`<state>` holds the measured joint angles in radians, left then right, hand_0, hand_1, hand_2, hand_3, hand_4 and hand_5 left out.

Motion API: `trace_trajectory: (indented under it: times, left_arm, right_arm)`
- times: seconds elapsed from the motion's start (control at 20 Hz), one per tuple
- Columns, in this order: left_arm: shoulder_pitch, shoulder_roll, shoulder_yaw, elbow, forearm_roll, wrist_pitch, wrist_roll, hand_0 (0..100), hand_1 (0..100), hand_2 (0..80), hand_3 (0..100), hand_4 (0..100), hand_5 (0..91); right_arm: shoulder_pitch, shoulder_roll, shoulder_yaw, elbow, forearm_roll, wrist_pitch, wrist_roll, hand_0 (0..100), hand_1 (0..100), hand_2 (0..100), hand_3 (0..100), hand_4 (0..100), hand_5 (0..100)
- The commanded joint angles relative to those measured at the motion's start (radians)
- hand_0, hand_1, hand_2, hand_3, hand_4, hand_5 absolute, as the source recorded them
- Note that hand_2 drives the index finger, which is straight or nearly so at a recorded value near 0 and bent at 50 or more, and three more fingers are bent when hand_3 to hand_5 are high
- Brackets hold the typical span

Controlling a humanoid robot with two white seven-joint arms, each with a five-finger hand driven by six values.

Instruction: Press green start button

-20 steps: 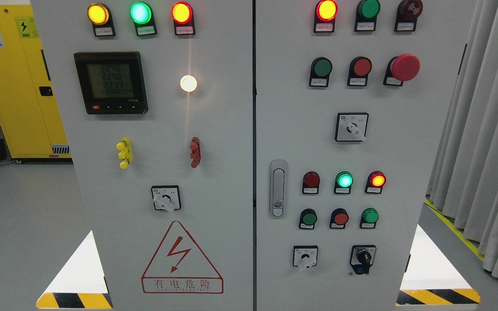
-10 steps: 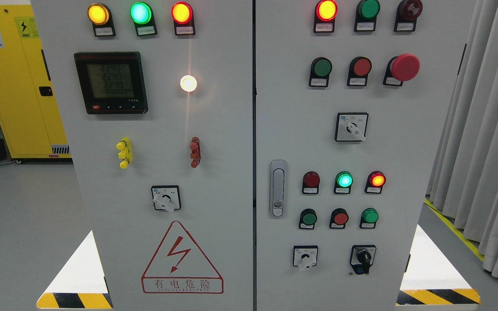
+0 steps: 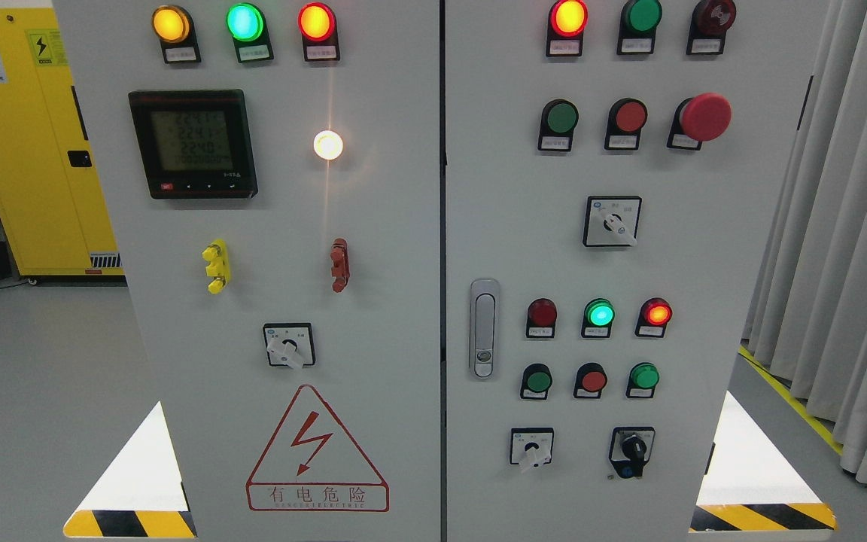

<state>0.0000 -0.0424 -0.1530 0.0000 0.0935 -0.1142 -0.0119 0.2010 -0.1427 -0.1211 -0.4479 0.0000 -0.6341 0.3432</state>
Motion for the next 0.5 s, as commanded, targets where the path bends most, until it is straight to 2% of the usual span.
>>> trace_trajectory:
  times: [0.0,0.45]
  left_arm:
    - [-0.028,-0.01,0.001,-0.026,0.0,-0.001,0.0,12,56,0.0,0,0,0.0]
    - [-0.029,-0.036,0.001,-0.028,-0.001,-0.001,0.0,12,56,0.0,0,0,0.0]
  right_arm:
    - [0.047,0.018,0.004,-0.354,0.018,-0.019,0.0,23,47,0,0,0,0]
    - [0.132,0.034,0.011,-0.613,0.018,-0.022,-0.003,23,49,0,0,0,0]
